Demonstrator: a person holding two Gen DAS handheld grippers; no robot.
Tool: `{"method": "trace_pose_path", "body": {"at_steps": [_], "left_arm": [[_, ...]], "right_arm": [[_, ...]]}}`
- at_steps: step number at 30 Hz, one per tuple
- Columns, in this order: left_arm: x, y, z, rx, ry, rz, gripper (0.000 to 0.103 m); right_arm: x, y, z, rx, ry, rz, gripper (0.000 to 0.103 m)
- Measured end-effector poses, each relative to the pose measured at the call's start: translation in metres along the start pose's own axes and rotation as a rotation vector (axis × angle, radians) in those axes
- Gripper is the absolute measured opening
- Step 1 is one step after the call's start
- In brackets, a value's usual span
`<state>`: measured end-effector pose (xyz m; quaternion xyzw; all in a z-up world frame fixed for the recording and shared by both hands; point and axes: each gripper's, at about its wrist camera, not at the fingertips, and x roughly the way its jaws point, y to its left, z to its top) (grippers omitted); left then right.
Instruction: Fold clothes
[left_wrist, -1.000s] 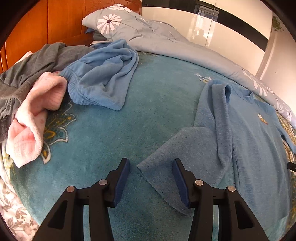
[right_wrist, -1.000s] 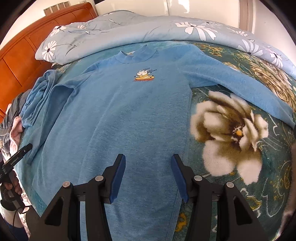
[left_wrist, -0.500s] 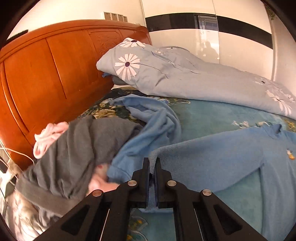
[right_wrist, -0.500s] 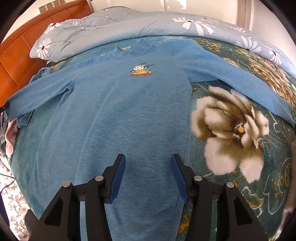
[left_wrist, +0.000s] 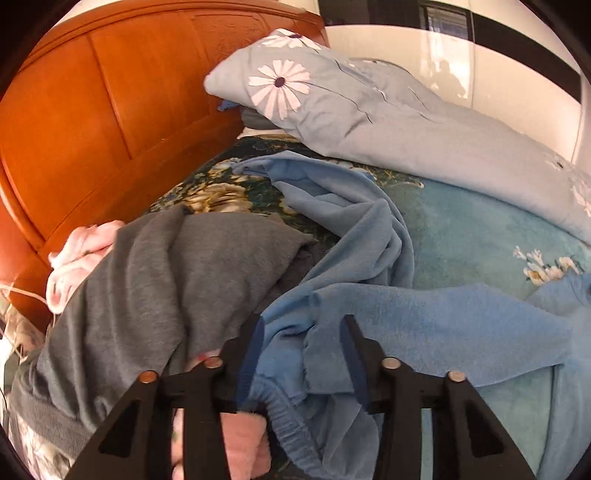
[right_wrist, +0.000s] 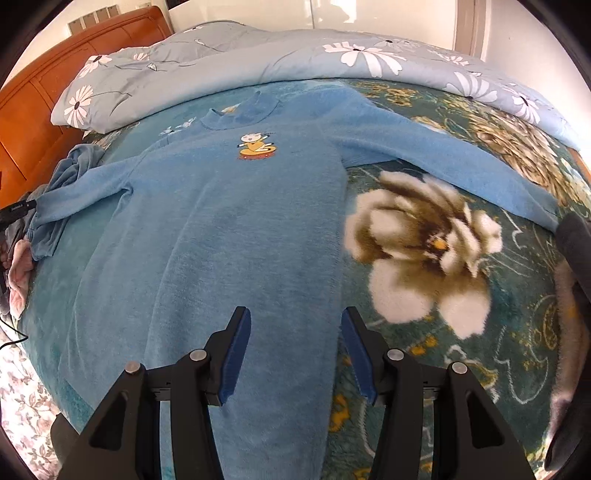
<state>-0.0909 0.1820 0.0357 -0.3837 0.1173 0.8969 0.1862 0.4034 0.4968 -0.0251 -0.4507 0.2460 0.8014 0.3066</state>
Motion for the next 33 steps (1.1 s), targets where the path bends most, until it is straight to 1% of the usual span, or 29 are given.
{"method": "trace_pose_path", "body": {"at_steps": [1, 2, 3, 4, 6, 7, 9, 10, 14, 17, 19, 20, 22, 23, 24, 26, 27, 28, 29, 30, 33], "left_arm": [[-0.014, 0.002, -0.008, -0.013, -0.014, -0.014, 0.058], [-0.027, 0.001, -0.018, -0.024, -0.019, -0.045, 0.058], [-0.039, -0.003, -0.031, -0.022, 0.001, -0.115, 0.059], [-0.048, -0.010, -0.046, -0.018, 0.037, -0.213, 0.060], [-0.058, -0.031, -0.080, -0.004, 0.153, -0.446, 0.061], [-0.063, -0.043, -0.098, -0.010, 0.187, -0.551, 0.061], [-0.068, -0.070, -0.128, 0.005, 0.258, -0.667, 0.061], [-0.070, -0.083, -0.141, 0.013, 0.281, -0.690, 0.061], [-0.077, -0.132, -0.179, 0.098, 0.368, -0.706, 0.061], [-0.079, -0.155, -0.198, 0.131, 0.419, -0.711, 0.061], [-0.079, -0.163, -0.207, 0.137, 0.424, -0.673, 0.061], [-0.081, -0.164, -0.209, 0.142, 0.408, -0.663, 0.061], [-0.084, -0.159, -0.212, 0.108, 0.404, -0.655, 0.061], [-0.084, -0.154, -0.212, 0.076, 0.403, -0.665, 0.061], [-0.085, -0.151, -0.214, 0.051, 0.409, -0.680, 0.061], [-0.086, -0.147, -0.218, 0.016, 0.420, -0.704, 0.058], [-0.088, -0.148, -0.220, 0.017, 0.418, -0.701, 0.056], [-0.089, -0.148, -0.222, 0.019, 0.416, -0.696, 0.038], [-0.090, -0.149, -0.225, 0.021, 0.414, -0.692, 0.008], [-0.090, -0.147, -0.225, 0.003, 0.414, -0.693, 0.004], [-0.096, -0.137, -0.222, -0.052, 0.382, -0.686, 0.004]], "right_arm": [[-0.005, -0.007, -0.006, 0.018, -0.002, -0.001, 0.053], [-0.008, -0.013, -0.012, 0.037, -0.001, 0.001, 0.053], [-0.011, -0.019, -0.018, 0.056, 0.001, 0.008, 0.053], [-0.013, -0.025, -0.026, 0.076, 0.008, 0.024, 0.053], [-0.013, -0.033, -0.043, 0.127, 0.026, 0.074, 0.053], [-0.012, -0.037, -0.052, 0.164, 0.030, 0.103, 0.053], [-0.013, -0.041, -0.067, 0.225, 0.027, 0.159, 0.053], [-0.014, -0.041, -0.073, 0.246, 0.020, 0.180, 0.053], [-0.018, -0.035, -0.084, 0.261, 0.003, 0.228, 0.053], [-0.017, -0.029, -0.088, 0.260, -0.004, 0.268, 0.053], [-0.017, -0.028, -0.091, 0.266, -0.017, 0.289, 0.052], [-0.016, -0.027, -0.093, 0.269, -0.026, 0.299, 0.048], [-0.016, -0.028, -0.097, 0.279, -0.040, 0.318, 0.024], [-0.015, -0.030, -0.099, 0.285, -0.047, 0.328, 0.018], [-0.014, -0.032, -0.101, 0.294, -0.050, 0.339, 0.010], [-0.010, -0.037, -0.105, 0.321, -0.048, 0.367, 0.009], [-0.010, -0.038, -0.106, 0.325, -0.053, 0.379, 0.008], [-0.011, -0.038, -0.106, 0.325, -0.057, 0.384, 0.007], [-0.012, -0.038, -0.106, 0.326, -0.061, 0.389, 0.007], [-0.014, -0.037, -0.105, 0.328, -0.065, 0.394, 0.006], [-0.022, -0.039, -0.102, 0.336, -0.091, 0.389, 0.003]]}}
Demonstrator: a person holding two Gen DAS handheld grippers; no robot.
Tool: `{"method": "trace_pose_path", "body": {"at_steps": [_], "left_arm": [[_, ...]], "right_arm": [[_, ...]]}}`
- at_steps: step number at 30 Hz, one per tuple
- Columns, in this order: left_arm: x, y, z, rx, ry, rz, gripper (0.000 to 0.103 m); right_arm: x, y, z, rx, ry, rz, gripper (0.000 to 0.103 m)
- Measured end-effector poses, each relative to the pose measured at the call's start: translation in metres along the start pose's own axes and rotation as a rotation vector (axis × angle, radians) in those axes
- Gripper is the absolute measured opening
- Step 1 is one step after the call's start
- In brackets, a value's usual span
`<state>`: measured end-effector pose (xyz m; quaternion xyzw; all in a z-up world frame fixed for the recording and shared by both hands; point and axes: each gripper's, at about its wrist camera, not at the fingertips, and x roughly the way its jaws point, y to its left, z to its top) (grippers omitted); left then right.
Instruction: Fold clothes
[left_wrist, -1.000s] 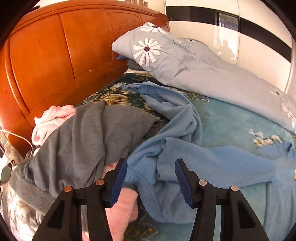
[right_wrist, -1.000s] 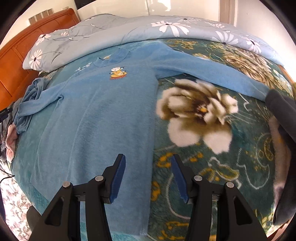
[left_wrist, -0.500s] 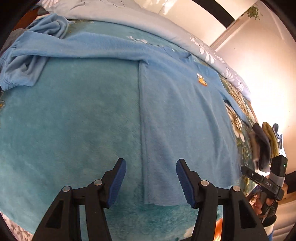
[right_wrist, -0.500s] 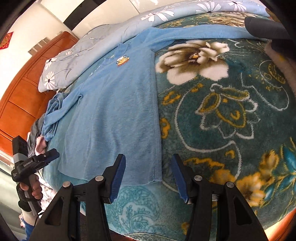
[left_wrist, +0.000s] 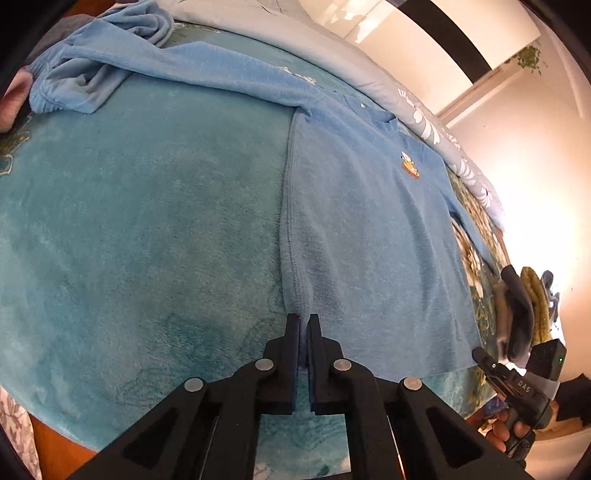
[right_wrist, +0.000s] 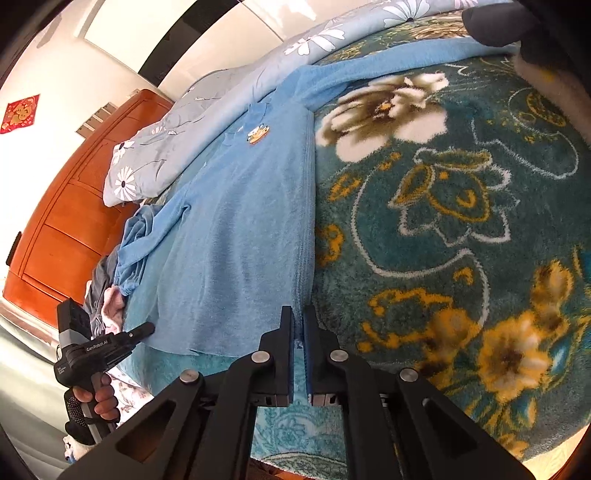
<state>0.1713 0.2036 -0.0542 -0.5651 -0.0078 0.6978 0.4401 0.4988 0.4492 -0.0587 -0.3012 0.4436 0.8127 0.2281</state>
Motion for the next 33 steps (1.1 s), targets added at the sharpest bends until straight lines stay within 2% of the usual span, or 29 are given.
{"method": "trace_pose_path", "body": {"at_steps": [3, 8, 11, 14, 15, 17, 18, 19, 20, 25, 28, 30, 31, 33], "left_arm": [[-0.014, 0.000, -0.004, 0.011, -0.029, -0.017, 0.003], [0.002, -0.004, -0.006, 0.041, 0.001, 0.040, 0.004], [0.006, 0.000, -0.005, 0.043, 0.008, 0.027, 0.006], [-0.003, 0.004, 0.001, 0.068, -0.014, -0.030, 0.009], [-0.010, 0.007, 0.006, 0.071, -0.043, -0.030, 0.010], [-0.025, 0.016, 0.019, 0.075, -0.116, -0.011, 0.030], [-0.032, 0.025, 0.030, 0.063, -0.162, 0.001, 0.037], [-0.038, 0.036, 0.043, 0.026, -0.202, 0.011, 0.046], [-0.044, 0.049, 0.058, -0.013, -0.242, 0.020, 0.049], [-0.056, 0.124, 0.133, -0.306, -0.413, -0.006, 0.056], [-0.049, 0.170, 0.162, -0.530, -0.474, -0.130, 0.057], [-0.044, 0.183, 0.179, -0.570, -0.498, -0.089, 0.057], [-0.044, 0.186, 0.185, -0.580, -0.516, -0.028, 0.057], [-0.044, 0.196, 0.191, -0.607, -0.545, 0.013, 0.057]], "right_arm": [[-0.008, 0.000, 0.001, -0.002, -0.024, -0.005, 0.003], [-0.002, -0.006, -0.001, -0.003, -0.005, -0.052, 0.003], [0.003, -0.013, -0.002, 0.002, 0.012, -0.042, 0.003], [0.005, -0.016, 0.000, -0.001, 0.033, -0.032, 0.003], [0.003, -0.015, 0.002, -0.006, 0.037, -0.033, 0.004], [-0.003, -0.011, 0.006, -0.016, 0.029, -0.053, 0.006], [-0.006, -0.008, 0.009, -0.027, 0.013, -0.067, 0.006], [-0.010, -0.005, 0.012, -0.037, -0.004, -0.084, 0.007], [-0.013, -0.001, 0.017, -0.043, -0.026, -0.102, 0.008], [-0.011, 0.016, 0.039, -0.045, -0.097, -0.115, 0.013], [0.008, 0.022, 0.046, -0.047, -0.068, -0.113, 0.013], [0.024, 0.025, 0.049, -0.049, -0.018, -0.118, 0.013], [0.032, 0.028, 0.050, -0.052, 0.003, -0.118, 0.013], [0.045, 0.035, 0.052, -0.069, 0.032, -0.111, 0.013]]}}
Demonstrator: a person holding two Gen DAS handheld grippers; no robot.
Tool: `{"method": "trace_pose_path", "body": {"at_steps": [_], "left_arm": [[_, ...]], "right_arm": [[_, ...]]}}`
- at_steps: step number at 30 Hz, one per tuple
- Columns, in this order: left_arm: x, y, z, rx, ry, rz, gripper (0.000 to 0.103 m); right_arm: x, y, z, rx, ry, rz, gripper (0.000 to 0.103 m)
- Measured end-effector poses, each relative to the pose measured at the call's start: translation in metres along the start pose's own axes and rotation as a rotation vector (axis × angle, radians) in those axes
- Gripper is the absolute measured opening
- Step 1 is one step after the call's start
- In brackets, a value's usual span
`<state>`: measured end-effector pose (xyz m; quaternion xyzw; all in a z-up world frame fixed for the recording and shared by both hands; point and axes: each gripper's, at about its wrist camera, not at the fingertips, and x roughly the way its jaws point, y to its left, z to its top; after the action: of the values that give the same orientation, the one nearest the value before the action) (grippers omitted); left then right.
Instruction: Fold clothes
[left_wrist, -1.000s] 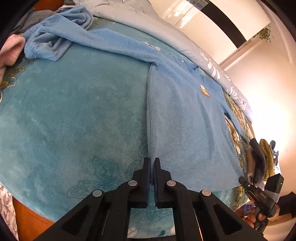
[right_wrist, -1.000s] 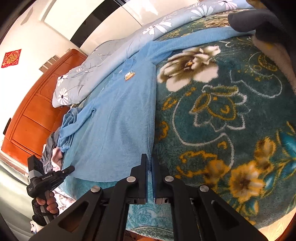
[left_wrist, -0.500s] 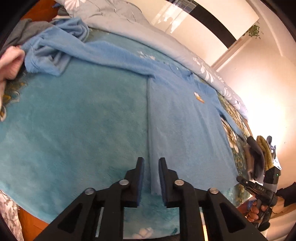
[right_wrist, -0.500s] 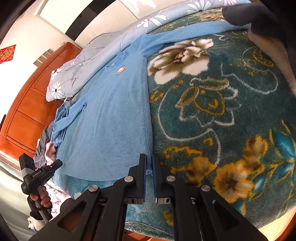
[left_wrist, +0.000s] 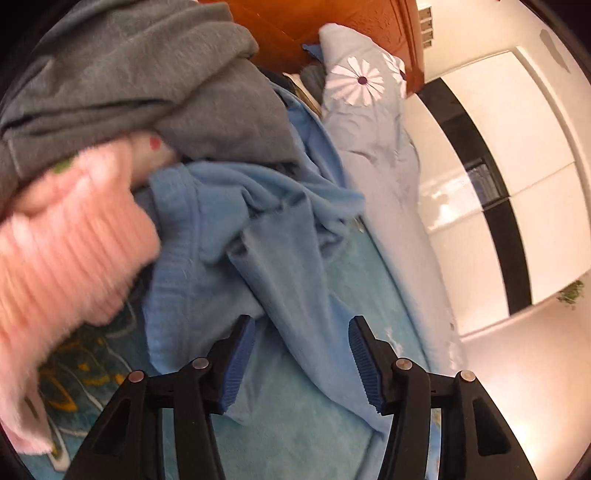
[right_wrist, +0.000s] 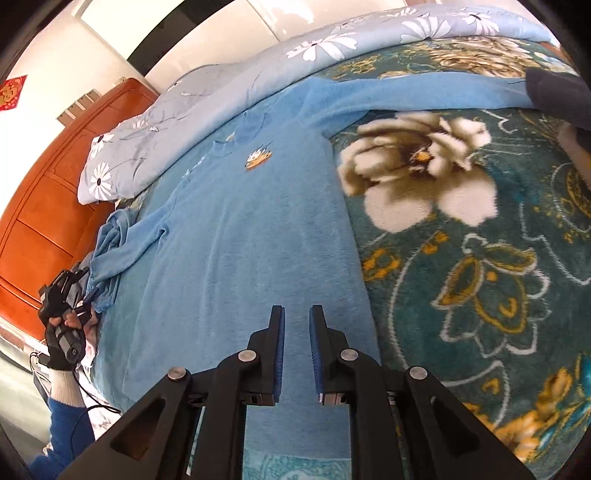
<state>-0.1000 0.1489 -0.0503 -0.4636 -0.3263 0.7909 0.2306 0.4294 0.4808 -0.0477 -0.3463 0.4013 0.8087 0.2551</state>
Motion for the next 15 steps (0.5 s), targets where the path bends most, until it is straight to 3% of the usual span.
{"method": "trace_pose_path", "body": {"at_steps": [4, 7, 9, 10, 12, 15], "left_arm": [[0.020, 0.014, 0.012, -0.053, 0.025, 0.020, 0.057], [0.022, 0.013, 0.013, -0.044, -0.002, 0.009, 0.052], [0.020, 0.011, 0.015, -0.036, -0.022, 0.007, 0.029], [0.020, 0.009, 0.016, -0.024, -0.024, 0.028, 0.006], [0.016, 0.005, 0.018, 0.005, -0.031, 0.054, 0.003], [-0.001, -0.020, 0.019, 0.065, -0.071, 0.025, 0.003]], "right_arm": [[0.013, 0.013, 0.004, -0.044, 0.018, -0.007, 0.013], [0.018, 0.019, 0.005, -0.050, 0.033, 0.013, 0.013], [0.019, 0.023, 0.006, -0.066, 0.036, 0.014, 0.013], [0.019, 0.025, 0.005, -0.075, 0.037, 0.013, 0.013], [0.017, 0.028, 0.005, -0.092, 0.037, 0.012, 0.013], [0.009, 0.027, 0.005, -0.094, 0.018, 0.024, 0.013]]}}
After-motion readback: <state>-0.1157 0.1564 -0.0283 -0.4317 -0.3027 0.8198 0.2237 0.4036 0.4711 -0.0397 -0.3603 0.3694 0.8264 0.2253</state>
